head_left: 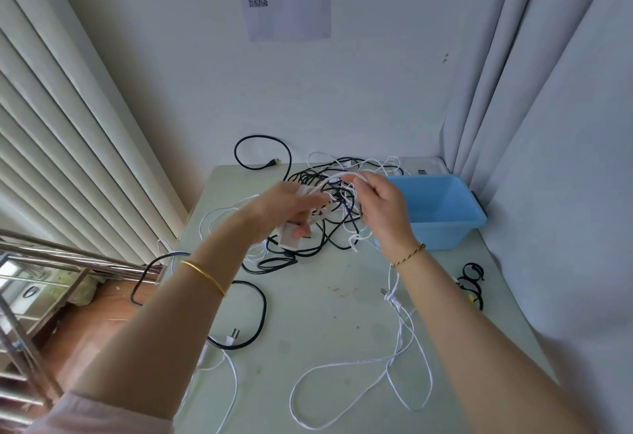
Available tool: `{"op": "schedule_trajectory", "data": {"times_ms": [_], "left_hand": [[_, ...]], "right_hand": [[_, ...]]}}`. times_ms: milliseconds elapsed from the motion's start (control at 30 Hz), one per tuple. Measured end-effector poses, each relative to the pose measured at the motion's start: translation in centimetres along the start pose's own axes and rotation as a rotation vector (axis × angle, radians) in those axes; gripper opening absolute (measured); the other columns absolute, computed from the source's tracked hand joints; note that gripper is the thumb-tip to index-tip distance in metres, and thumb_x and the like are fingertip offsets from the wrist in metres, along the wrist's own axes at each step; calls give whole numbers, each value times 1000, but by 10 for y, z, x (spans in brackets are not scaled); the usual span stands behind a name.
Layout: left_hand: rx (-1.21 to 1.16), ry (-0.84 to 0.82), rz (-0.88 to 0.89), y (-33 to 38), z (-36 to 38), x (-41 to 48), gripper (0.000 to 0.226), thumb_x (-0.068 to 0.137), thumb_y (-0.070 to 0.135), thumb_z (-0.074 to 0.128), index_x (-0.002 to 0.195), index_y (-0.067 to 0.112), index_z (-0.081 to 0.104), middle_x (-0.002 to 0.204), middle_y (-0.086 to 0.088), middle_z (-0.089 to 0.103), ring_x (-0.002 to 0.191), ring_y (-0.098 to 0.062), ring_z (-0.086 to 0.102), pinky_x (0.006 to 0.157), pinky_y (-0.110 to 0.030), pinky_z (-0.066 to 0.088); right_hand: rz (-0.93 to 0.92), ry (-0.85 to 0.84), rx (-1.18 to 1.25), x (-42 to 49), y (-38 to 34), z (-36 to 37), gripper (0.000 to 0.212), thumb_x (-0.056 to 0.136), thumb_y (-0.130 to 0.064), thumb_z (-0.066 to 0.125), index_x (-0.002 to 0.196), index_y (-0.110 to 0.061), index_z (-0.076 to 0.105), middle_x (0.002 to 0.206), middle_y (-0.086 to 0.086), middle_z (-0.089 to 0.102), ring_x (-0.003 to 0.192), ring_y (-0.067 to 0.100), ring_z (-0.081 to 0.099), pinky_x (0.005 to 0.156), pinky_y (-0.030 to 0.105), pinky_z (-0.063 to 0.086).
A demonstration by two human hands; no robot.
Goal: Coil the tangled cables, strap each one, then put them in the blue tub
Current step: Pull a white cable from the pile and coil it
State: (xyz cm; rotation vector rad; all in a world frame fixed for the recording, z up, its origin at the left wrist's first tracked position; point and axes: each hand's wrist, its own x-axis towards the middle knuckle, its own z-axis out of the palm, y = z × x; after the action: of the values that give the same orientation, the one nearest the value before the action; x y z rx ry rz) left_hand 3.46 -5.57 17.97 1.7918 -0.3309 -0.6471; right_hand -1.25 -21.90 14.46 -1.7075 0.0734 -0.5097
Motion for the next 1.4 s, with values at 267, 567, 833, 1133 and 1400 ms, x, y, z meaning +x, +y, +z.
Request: {"op": "schedule_trajectory", "data": {"times_ms": [267, 567, 833, 1133, 1400], "left_hand": [[-822, -381, -64, 8, 9, 4, 23, 85, 25, 55, 66, 14, 50, 34, 9, 34, 29, -8, 39, 57, -22, 53], [-1120, -59, 136, 2, 16, 19, 28, 101, 15, 33, 78, 9, 46, 98, -15, 72, 59, -12, 61, 92, -36, 50], [-927, 315, 216, 0, -3, 30, 10, 99, 2, 40, 101, -1, 49, 116, -19, 59, 96, -23, 64, 66, -31, 54], [99, 501, 360, -30, 4, 36, 18, 95, -2, 44, 91, 16, 41, 110, -19, 56, 104, -35, 61, 82, -40, 55], [435, 77, 83, -30, 3, 19, 25, 99, 12, 41, 74, 10, 37, 57, -8, 55, 46, -21, 56, 51, -26, 49]], "right_hand": [[196, -274, -49, -13, 19, 2, 36, 100, -27, 40, 66, -16, 43, 55, -1, 29, 40, 2, 23, 43, 17, 21], [333, -542, -88, -27, 27, 2, 14, 92, -6, 52, 87, -14, 63, 64, 0, 58, 58, 8, 55, 66, 20, 42], [463, -614, 103, -40, 23, -5, 6, 90, -11, 58, 93, -12, 62, 55, 0, 50, 47, 15, 46, 50, 27, 45], [120, -510, -311, -34, -16, -4, 11, 82, -13, 64, 77, -7, 57, 57, -1, 61, 49, 3, 52, 54, 18, 40], [60, 101, 18, -3, -35, -40, 23, 81, 3, 61, 101, -10, 60, 57, 4, 55, 46, 1, 46, 49, 10, 37]]}}
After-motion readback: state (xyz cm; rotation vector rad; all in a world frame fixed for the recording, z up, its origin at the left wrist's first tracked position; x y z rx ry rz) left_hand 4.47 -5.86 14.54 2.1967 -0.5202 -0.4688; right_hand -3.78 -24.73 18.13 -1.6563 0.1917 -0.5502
